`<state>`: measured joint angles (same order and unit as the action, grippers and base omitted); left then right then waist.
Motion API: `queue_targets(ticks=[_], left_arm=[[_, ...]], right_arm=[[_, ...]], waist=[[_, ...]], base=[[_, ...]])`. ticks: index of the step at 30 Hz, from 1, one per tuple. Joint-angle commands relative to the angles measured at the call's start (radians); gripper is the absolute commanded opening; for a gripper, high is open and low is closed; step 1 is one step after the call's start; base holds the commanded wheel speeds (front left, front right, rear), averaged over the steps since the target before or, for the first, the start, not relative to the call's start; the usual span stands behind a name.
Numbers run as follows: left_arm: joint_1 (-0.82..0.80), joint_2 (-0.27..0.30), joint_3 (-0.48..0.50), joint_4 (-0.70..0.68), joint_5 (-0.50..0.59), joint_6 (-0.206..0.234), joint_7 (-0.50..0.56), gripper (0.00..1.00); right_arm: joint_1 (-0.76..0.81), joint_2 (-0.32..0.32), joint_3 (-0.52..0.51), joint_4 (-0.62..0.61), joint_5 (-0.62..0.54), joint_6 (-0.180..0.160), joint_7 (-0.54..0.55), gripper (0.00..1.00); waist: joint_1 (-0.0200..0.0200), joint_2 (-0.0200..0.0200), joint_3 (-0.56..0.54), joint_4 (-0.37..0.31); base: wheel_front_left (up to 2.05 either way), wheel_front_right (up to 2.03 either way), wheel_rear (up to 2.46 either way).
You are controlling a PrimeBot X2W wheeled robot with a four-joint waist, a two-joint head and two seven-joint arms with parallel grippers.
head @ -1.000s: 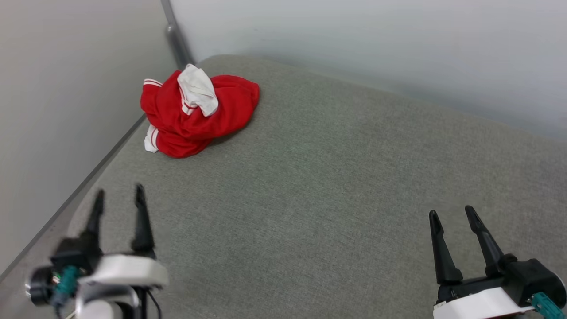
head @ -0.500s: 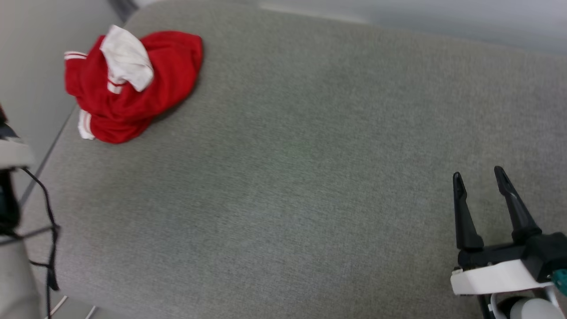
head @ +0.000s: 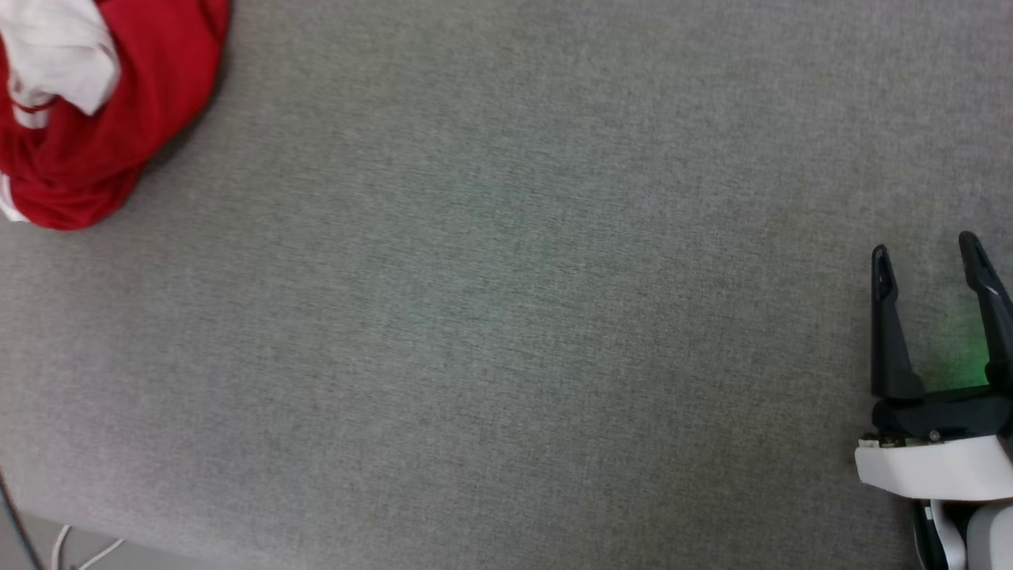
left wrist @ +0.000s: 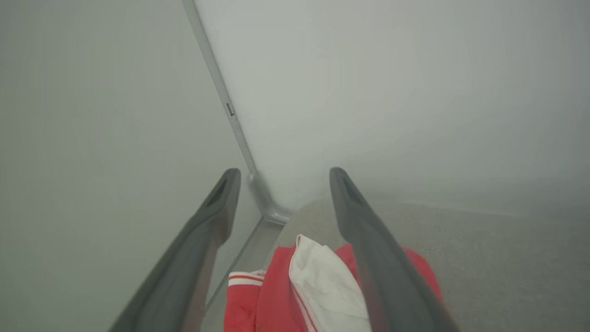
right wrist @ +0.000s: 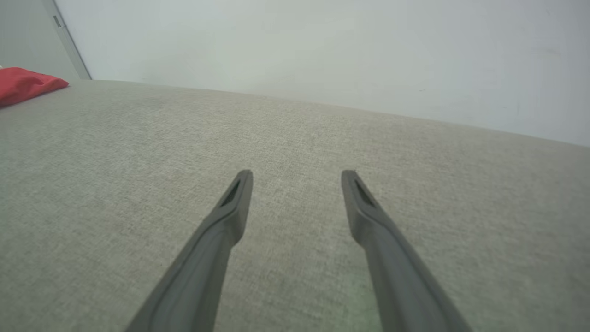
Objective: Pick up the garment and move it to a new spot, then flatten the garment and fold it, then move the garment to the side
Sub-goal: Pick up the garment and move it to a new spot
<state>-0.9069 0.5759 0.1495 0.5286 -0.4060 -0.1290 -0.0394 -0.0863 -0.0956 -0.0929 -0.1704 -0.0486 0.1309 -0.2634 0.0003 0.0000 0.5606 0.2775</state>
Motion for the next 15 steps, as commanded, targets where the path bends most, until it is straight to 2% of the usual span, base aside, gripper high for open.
queue_targets(ticks=[1,3,4,9,15], left_arm=[[-0.024,0.041,-0.032,0.015,-0.042,0.001,0.046,1.00],[-0.027,0.082,-0.098,0.040,-0.105,0.001,0.150,1.00],[-0.027,0.195,-0.263,0.049,-0.390,0.001,0.523,1.00],[-0.005,0.225,-0.325,0.106,-0.505,0.000,0.720,1.00],[0.021,0.173,-0.394,0.166,-0.547,0.000,0.806,1.00]], right_arm=[[-0.021,-0.005,0.000,-0.016,-0.006,0.000,-0.002,1.00],[-0.025,-0.006,0.001,-0.033,-0.006,0.000,-0.002,1.00],[-0.045,-0.013,0.012,-0.071,-0.016,0.000,-0.002,1.00],[-0.060,-0.018,0.014,-0.087,-0.021,0.000,-0.001,1.00],[-0.067,-0.019,0.012,-0.087,-0.027,-0.001,0.000,1.00]], waist=[[-0.0003,0.0000,0.037,-0.027],[-0.0003,0.0000,0.052,-0.035],[-0.0003,0.0000,0.106,-0.053],[-0.0003,0.0000,0.142,-0.069],[-0.0003,0.0000,0.167,-0.079]], base=[[0.00,0.00,0.00],[0.00,0.00,0.00],[0.00,0.00,0.00],[0.00,0.00,0.00],[0.00,0.00,0.00]])
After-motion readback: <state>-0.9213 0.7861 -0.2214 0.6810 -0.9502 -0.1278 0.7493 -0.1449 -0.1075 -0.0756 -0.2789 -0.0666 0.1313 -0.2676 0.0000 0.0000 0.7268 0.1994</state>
